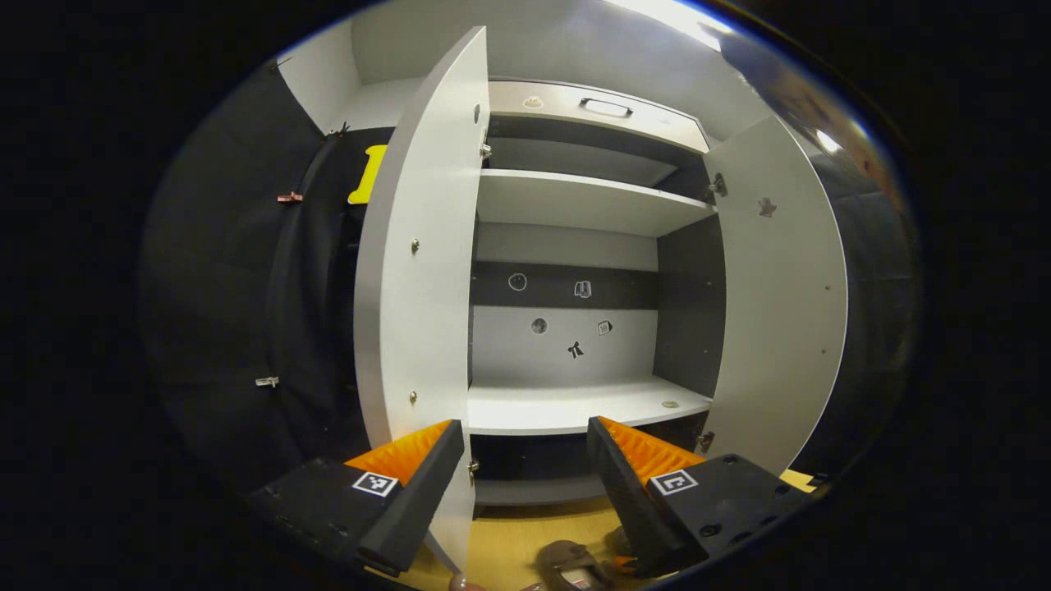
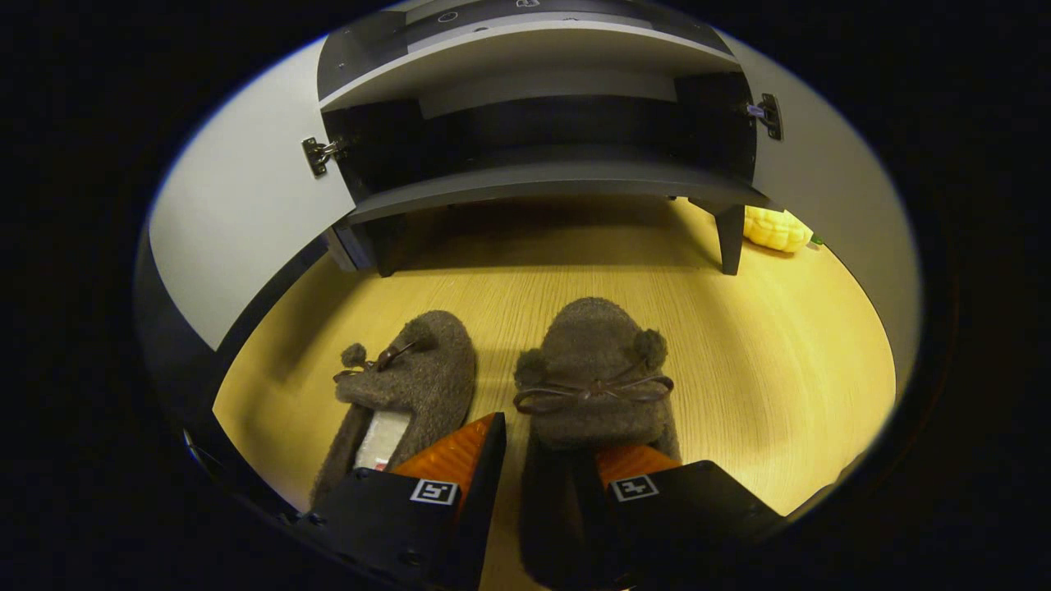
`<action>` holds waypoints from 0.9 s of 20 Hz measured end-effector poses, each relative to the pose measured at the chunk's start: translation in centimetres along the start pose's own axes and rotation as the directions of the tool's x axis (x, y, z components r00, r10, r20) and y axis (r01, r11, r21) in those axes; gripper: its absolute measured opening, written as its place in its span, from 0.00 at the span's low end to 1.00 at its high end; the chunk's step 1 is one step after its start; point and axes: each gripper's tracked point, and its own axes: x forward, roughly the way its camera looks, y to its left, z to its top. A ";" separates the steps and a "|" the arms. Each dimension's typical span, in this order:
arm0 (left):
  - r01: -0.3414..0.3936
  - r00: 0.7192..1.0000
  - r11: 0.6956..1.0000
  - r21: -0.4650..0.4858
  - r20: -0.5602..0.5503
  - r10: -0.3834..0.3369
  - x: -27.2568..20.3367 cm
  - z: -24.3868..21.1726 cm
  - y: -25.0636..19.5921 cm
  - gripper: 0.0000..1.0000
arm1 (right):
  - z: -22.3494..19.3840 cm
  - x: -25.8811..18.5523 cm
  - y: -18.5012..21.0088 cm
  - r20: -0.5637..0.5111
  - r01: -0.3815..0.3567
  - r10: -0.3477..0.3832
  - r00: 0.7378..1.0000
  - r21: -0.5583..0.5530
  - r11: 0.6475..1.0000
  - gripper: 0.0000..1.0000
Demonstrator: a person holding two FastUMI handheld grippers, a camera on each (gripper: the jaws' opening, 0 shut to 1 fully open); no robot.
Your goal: Grab one shoe with the right hand and put it into the shoe cabinet, grab the other shoe with the left hand and put it into the shoe cabinet; then close the right door with the right hand and the left door with the left hand.
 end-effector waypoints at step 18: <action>0.034 0.999 0.998 0.045 -0.026 -0.033 -0.2 -0.2 -1.3 0.95 | 5.0 -3.6 0.7 0.066 -0.041 0.044 0.997 -0.054 0.998 0.05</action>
